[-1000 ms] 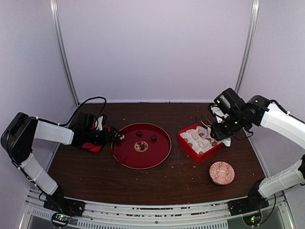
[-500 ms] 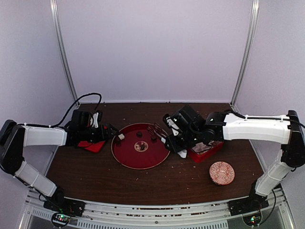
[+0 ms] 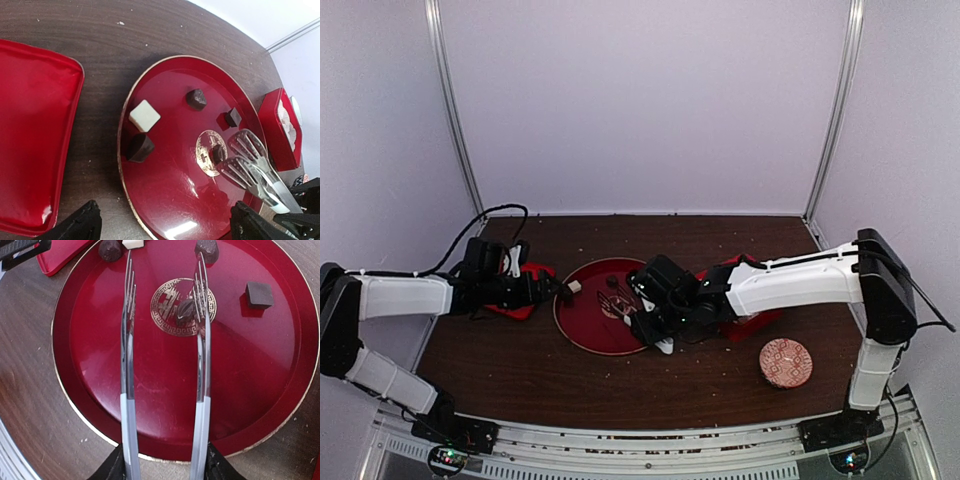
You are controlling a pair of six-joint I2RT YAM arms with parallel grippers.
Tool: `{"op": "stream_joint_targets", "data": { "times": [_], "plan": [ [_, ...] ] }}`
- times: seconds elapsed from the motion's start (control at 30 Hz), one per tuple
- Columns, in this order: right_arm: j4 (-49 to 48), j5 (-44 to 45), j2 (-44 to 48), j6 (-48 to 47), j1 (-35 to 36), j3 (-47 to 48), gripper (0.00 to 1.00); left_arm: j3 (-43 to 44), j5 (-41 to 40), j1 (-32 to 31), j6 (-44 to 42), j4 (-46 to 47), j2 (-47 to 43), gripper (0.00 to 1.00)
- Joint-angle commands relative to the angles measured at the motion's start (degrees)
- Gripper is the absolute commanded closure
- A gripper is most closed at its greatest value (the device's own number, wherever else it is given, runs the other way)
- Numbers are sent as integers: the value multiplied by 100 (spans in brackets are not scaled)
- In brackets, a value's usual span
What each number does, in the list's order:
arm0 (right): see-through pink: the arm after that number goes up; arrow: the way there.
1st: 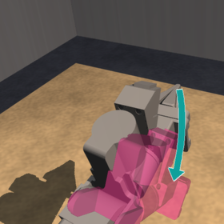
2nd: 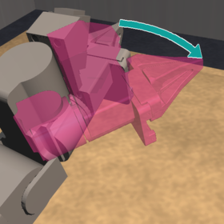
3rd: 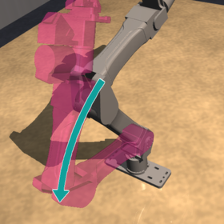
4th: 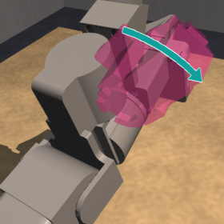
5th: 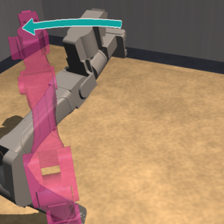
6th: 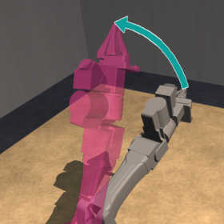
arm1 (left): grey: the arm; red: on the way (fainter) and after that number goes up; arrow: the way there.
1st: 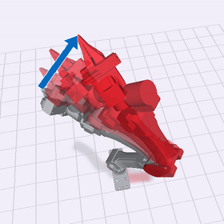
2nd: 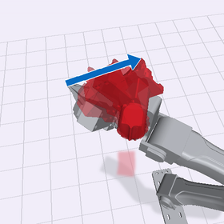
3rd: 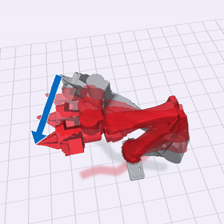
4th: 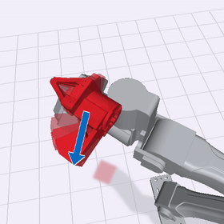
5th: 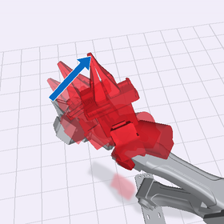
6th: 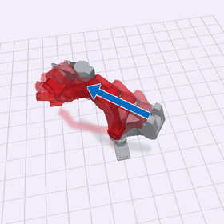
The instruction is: Pack the chocolate
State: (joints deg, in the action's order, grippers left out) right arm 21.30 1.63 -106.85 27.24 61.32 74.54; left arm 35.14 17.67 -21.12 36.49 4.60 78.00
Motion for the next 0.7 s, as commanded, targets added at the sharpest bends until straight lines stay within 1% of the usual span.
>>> {"op": "stream_joint_targets", "data": {
  "times": [0.0,0.13,0.4,0.47,0.53,0.57,0.67],
  "plan": [
    [-241,413,-161,83,32,306,54,-83,-112,-26,-103,20,-168,8],
    [-239,488,-301,176,31,315,52,-92,-127,-28,-113,4,-171,8],
    [-476,268,-447,466,56,58,50,-197,-140,-30,-151,-49,-226,7],
    [-546,260,-415,527,75,-37,45,-261,-156,-23,-155,-68,-270,7],
    [-595,247,-377,587,108,-108,36,-314,-167,-32,-151,-65,-305,7],
    [-607,237,-360,604,117,-133,33,-341,-165,-31,-143,-76,-317,7],
    [-658,155,-315,632,133,-199,29,-382,-167,-36,-146,-94,-361,7]
  ]
}}
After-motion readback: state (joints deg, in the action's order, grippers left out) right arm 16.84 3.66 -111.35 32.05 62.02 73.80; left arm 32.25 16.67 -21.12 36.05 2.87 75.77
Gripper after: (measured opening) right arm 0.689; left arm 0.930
